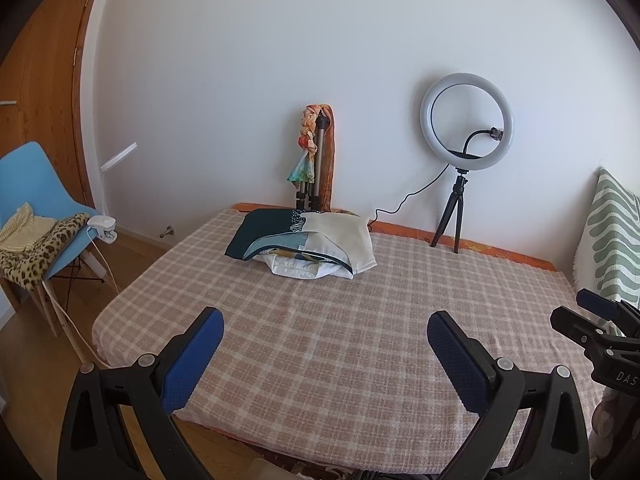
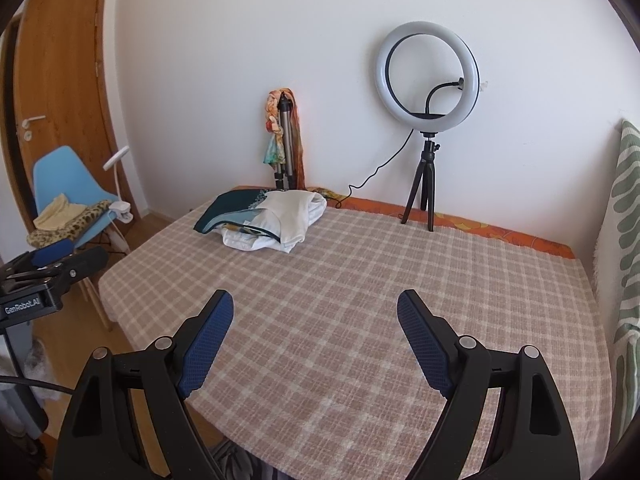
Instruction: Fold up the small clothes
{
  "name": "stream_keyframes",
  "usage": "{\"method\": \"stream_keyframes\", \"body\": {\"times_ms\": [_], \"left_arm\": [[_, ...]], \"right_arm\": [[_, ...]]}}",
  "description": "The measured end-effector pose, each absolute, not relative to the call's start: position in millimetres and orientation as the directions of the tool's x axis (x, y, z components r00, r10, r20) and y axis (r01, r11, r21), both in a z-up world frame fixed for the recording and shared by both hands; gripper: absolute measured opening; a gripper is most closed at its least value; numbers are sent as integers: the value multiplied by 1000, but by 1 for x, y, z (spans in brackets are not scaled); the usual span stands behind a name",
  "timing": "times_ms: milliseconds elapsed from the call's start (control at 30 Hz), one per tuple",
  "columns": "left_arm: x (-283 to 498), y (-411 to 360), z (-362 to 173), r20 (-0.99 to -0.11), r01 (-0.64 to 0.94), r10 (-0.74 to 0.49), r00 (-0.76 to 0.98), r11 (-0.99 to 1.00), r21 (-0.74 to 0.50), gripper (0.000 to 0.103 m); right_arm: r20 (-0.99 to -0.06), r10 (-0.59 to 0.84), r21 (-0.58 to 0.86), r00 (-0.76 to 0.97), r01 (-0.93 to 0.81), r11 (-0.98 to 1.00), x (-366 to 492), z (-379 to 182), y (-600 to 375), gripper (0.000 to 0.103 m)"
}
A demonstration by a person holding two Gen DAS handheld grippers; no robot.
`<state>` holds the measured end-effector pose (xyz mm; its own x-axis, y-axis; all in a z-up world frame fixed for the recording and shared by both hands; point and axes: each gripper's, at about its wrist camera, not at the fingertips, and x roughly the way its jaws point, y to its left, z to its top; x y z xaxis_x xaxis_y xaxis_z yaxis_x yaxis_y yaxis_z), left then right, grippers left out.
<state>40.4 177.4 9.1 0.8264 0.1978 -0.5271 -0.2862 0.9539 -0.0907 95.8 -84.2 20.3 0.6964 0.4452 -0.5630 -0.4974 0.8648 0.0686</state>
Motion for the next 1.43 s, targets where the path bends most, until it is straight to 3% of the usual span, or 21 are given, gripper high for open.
{"method": "stream_keyframes", "body": {"times_ms": [1433], "left_arm": [[45,171,3,-533,-261,187,825,963,-66,103]], "right_arm": [[-584,433,88,686,-477,874,94,13,-91,84]]}}
